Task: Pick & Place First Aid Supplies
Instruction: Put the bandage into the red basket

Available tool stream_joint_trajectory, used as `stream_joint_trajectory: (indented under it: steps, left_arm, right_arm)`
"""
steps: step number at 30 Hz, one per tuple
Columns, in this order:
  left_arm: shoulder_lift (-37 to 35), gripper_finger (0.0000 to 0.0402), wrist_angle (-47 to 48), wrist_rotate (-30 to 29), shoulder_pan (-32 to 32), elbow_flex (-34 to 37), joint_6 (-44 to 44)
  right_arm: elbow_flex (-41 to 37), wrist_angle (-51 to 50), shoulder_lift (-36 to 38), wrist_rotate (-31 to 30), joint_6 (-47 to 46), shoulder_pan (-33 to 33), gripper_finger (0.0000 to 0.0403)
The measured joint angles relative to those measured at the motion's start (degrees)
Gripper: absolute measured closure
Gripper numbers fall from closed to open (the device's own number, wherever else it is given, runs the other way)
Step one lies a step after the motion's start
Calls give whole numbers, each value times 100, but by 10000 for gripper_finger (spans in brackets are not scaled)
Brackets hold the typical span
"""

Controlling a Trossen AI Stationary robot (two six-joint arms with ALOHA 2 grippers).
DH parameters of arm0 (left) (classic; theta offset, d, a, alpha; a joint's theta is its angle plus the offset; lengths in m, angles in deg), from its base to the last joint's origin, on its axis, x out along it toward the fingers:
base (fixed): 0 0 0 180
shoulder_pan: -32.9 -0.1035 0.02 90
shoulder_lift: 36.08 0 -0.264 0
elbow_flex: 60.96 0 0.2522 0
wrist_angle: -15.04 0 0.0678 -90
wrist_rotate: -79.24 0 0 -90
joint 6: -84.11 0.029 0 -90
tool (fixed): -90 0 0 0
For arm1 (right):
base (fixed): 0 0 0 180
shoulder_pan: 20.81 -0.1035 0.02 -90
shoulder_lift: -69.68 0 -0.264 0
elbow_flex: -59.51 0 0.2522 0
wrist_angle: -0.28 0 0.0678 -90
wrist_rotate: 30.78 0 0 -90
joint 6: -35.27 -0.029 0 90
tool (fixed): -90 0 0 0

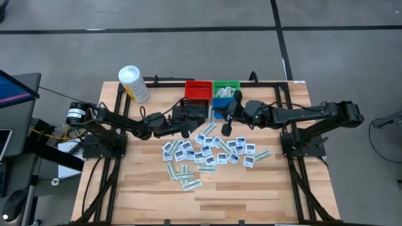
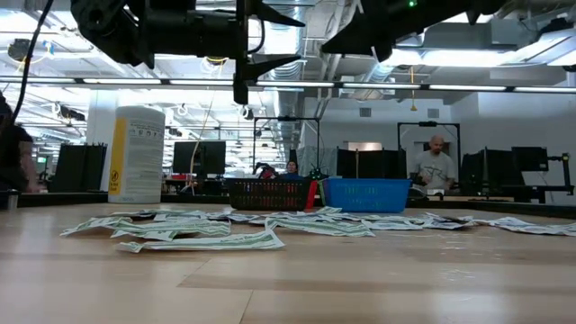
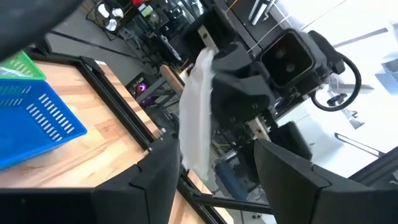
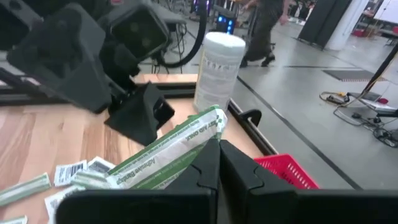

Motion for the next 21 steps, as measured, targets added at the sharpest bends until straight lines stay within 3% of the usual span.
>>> stream_joint_trajectory:
  steps: [21]
  left_arm:
    - [0,193,52,80,7,0,29]
  right_arm:
    - [-2,-67,0,5,-457,-57,403]
